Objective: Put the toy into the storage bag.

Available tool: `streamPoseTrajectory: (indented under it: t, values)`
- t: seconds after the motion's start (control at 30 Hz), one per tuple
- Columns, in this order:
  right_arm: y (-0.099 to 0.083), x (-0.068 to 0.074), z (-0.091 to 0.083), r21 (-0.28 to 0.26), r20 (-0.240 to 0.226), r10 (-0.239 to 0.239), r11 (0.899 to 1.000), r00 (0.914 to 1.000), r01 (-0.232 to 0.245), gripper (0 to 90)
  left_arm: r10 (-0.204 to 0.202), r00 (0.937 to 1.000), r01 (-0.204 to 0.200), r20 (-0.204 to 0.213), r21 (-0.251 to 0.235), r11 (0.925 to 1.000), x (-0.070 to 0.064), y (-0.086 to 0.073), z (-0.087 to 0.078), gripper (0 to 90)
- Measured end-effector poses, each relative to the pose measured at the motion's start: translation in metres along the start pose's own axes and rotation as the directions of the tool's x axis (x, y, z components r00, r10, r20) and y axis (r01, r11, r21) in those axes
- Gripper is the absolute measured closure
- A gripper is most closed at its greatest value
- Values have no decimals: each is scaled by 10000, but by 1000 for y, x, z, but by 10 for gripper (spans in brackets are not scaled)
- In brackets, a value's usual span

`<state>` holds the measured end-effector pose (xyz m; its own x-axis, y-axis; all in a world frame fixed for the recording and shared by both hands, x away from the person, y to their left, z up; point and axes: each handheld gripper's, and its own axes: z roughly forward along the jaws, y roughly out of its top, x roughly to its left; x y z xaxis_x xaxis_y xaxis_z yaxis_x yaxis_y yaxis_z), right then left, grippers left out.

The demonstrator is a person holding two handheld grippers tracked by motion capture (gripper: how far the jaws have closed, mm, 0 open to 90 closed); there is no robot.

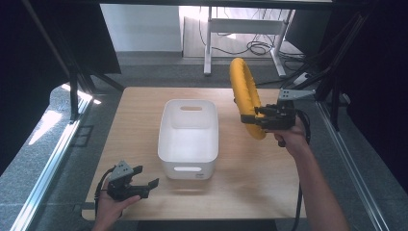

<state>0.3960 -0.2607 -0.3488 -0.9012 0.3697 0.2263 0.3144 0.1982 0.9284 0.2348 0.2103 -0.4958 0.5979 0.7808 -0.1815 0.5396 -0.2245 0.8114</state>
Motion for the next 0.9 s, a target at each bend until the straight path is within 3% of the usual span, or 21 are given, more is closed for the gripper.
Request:
streamPoseTrajectory:
  t: [0.3, 0.9]
  values:
    - [11, 15, 4, -219, -114, -411, 9989, 9991, 409, 517, -2, 10000, 1, -35, -105, 9999, 0, 1, -3, 171]
    - [23, 33, 7, -754, -417, -739, 9947, 9964, 706, 516, 34, 10000, -34, -57, -47, 10000, -1, 1, -3, 171]
